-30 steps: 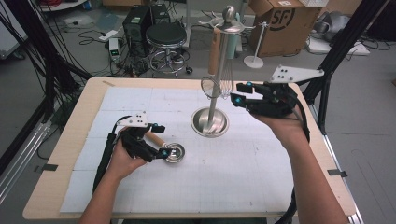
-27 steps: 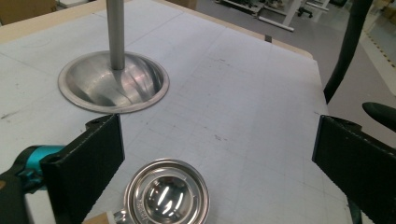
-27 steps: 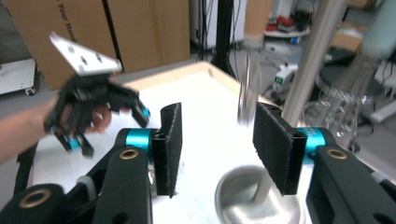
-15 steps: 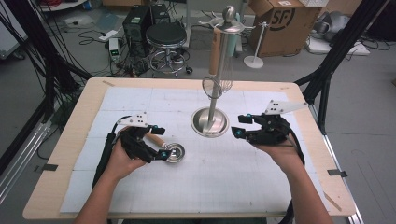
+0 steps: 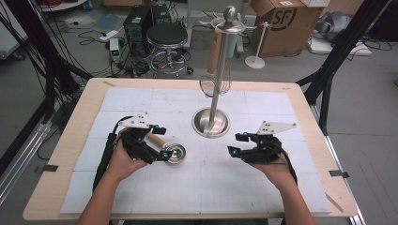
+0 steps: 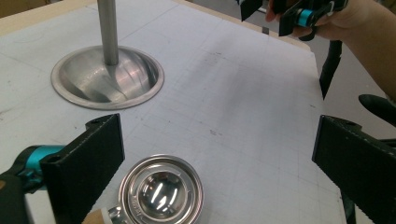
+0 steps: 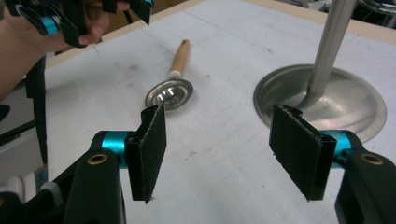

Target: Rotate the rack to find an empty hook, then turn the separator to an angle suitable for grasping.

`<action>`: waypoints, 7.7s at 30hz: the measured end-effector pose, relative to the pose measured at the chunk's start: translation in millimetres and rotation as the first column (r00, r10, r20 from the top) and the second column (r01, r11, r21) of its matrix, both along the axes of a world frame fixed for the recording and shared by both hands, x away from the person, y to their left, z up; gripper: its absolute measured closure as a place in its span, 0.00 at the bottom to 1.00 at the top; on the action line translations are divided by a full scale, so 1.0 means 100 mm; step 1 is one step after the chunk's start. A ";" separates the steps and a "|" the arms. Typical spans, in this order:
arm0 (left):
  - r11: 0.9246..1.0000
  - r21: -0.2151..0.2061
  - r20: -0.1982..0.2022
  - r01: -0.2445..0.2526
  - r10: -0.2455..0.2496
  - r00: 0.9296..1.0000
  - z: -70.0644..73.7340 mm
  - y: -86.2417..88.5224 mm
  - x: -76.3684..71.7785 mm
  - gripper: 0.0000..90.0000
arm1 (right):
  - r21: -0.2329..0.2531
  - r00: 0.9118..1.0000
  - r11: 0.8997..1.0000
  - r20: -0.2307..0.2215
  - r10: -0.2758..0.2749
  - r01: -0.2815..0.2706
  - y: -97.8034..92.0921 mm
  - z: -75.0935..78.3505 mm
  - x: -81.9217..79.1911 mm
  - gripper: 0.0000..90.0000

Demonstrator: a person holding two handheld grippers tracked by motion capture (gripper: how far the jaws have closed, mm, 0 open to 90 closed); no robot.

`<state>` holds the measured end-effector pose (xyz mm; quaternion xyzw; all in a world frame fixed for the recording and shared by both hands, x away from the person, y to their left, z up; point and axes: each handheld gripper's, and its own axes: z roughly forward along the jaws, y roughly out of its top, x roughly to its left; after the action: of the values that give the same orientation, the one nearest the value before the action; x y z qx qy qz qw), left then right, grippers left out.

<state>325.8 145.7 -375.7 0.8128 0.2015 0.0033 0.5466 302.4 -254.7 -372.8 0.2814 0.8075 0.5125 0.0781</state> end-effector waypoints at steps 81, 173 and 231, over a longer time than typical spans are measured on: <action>1.000 -0.011 -0.010 -0.027 0.026 1.000 -0.09 0.09 0.01 0.03 | -0.014 0.999 0.999 -0.013 -0.036 0.036 -0.03 -0.17 0.03 0.36; 0.904 0.414 -0.164 0.104 -0.038 0.986 -0.56 0.13 0.37 0.71 | 0.003 0.999 0.999 -0.015 -0.034 0.034 -0.09 -0.16 -0.01 0.36; 0.877 0.391 -0.114 0.280 -0.255 0.960 -0.58 -0.68 0.10 0.77 | -0.003 1.000 1.000 -0.012 -0.022 0.022 -0.04 -0.13 0.00 0.37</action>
<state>335.9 77.5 -433.9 0.9276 0.0982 -0.0547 0.3563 302.3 -258.8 -386.0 0.2930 0.8056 0.5088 0.0793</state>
